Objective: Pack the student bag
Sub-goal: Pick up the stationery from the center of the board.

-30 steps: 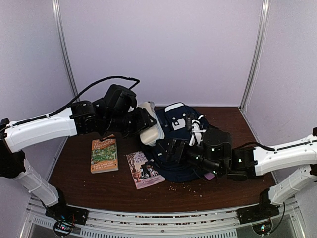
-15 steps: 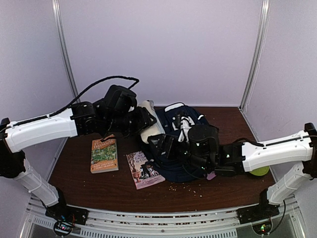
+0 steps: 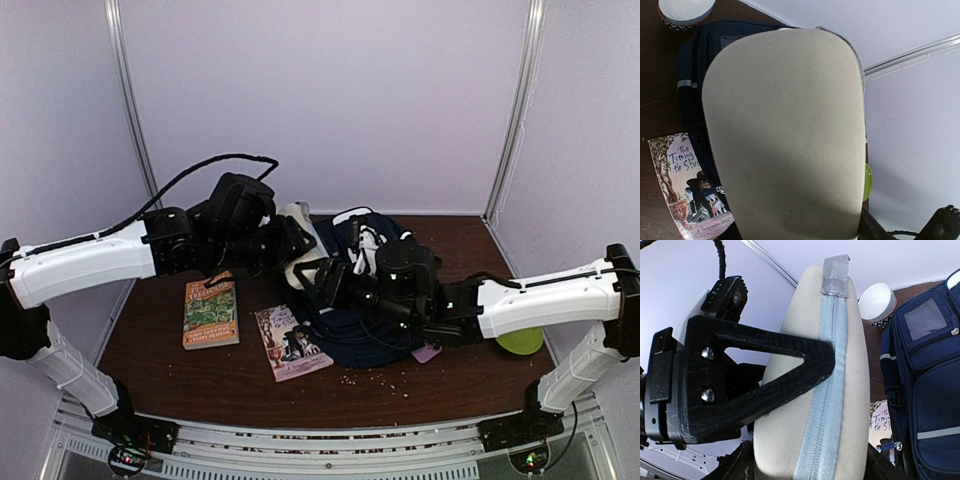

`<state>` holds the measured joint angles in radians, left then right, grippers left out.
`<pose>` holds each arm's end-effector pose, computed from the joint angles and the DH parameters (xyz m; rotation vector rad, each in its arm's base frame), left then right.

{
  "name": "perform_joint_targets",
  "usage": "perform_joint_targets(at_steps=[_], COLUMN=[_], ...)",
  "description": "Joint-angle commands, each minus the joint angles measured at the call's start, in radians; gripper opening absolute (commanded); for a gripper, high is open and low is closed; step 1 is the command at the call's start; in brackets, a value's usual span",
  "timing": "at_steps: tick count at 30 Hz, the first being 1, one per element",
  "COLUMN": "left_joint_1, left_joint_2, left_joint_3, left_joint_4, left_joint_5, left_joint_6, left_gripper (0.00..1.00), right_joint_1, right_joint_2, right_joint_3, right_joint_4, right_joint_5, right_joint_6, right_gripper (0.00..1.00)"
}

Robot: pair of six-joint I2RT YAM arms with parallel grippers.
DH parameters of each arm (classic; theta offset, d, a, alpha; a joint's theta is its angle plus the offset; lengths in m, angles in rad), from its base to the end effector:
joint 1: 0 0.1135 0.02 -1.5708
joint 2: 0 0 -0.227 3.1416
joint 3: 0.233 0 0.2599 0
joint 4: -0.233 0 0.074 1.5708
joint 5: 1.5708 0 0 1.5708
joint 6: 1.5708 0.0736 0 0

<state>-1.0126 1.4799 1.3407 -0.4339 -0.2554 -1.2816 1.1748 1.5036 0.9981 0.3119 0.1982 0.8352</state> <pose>0.2171 -0.3126 0.2852 -0.4710 2.2728 -1.0277 0.1671 0.3621 0.2419 -0.1714 1.9395 1.2448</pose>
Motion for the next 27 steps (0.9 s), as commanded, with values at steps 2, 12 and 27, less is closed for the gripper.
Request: perform_joint_targets(at_steps=[2,12,27], left_joint_1=[-0.007,0.007,0.051], left_joint_2=[-0.048,-0.085,-0.383], left_joint_3=[0.0,-0.011,-0.231], left_joint_4=[0.118,0.141,0.197], left_joint_5=[0.005,0.0,-0.169], left_joint_6=[-0.001,0.074,0.686], left_gripper=[0.59,0.94,0.98], right_joint_1=[-0.009,-0.01,-0.159], right_joint_2=[0.005,-0.077,-0.579], right_joint_3=[0.017,-0.018,-0.232], right_joint_4=[0.022,0.016,-0.31], right_joint_5=[-0.012,0.025,0.213], right_joint_6=[-0.025,-0.073,-0.159], right_gripper=[0.57,0.42,0.42])
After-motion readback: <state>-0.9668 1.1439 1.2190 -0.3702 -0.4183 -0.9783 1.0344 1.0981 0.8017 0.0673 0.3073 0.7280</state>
